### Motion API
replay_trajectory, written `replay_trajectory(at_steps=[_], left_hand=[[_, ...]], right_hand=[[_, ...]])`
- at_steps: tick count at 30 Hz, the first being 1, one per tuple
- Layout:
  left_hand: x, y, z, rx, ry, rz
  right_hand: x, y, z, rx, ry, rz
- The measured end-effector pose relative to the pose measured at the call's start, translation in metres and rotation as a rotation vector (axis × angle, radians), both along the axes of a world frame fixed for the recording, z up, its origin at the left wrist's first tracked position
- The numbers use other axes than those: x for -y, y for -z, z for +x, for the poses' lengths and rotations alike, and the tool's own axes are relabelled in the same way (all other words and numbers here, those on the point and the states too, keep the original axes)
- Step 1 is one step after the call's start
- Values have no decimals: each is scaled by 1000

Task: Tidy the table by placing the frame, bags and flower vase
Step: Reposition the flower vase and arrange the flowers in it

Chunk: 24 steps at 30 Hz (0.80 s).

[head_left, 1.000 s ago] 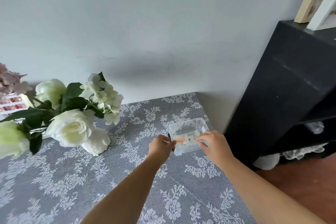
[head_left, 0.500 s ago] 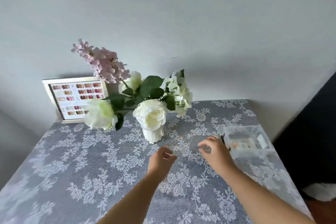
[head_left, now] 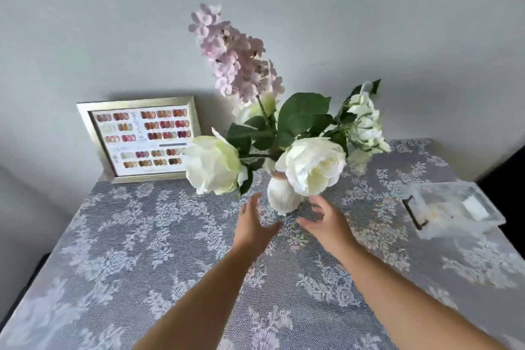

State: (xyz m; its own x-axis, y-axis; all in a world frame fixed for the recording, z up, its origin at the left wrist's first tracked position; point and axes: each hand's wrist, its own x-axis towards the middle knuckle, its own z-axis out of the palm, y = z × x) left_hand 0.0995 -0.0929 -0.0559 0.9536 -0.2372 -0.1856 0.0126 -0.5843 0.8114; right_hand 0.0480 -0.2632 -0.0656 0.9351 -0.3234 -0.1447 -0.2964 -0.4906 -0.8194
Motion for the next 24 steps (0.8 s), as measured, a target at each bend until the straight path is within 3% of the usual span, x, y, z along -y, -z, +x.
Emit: replay_trajectory(at_steps=[8, 24], left_hand=[[13, 33, 31, -32, 31, -286], [18, 44, 45, -34, -26, -458]], right_hand=[[1, 25, 39, 66, -2, 59], [4, 42, 58, 183, -13, 67]])
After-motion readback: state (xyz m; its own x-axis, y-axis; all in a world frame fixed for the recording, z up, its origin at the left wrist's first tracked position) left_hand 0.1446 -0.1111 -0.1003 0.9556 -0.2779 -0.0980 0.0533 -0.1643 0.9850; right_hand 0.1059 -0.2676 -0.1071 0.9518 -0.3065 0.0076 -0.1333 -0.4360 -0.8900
